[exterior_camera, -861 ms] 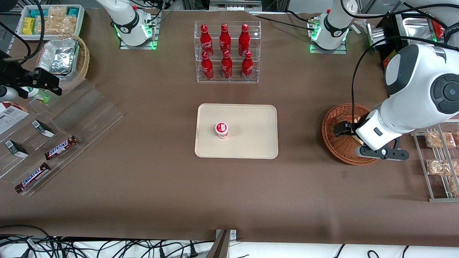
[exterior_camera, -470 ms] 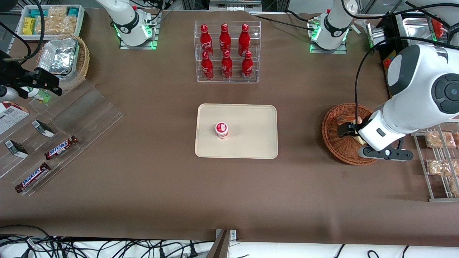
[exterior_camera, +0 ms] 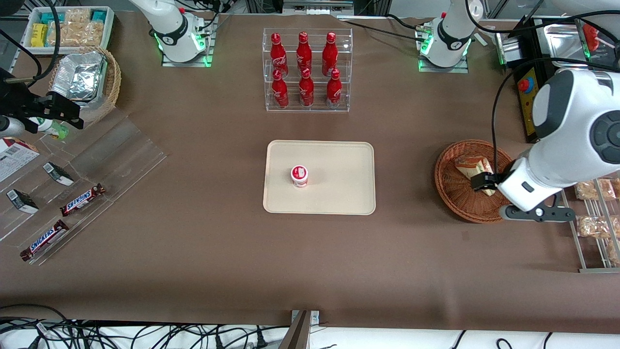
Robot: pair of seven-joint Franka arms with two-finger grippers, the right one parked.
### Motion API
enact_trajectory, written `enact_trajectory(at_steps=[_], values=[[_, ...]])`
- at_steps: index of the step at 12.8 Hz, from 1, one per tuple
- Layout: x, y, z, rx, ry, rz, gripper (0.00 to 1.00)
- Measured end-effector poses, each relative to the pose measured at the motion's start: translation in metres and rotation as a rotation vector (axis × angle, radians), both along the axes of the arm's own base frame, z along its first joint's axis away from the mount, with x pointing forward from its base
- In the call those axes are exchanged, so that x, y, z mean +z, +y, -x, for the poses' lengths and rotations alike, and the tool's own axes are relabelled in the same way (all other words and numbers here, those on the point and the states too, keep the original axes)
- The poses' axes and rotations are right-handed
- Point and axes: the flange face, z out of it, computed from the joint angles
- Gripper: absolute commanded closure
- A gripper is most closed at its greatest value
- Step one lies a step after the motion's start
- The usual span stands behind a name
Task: Place sandwich from basket to tray
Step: 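Lower the open left gripper over the sandwich in the wicker basket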
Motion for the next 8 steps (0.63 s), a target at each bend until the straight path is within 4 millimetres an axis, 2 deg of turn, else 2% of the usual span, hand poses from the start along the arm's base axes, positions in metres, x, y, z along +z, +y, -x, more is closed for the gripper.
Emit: enact_trajectory(at_steps=[2,6,8], values=[[-0.007,0.01,-0.001,0.032,0.015,-0.003,0.0],[-0.02,0.009,-0.003,0.186,0.028,0.013,0.0],[-0.033,0.015,-0.005,0.296,0.044,0.009,0.0]])
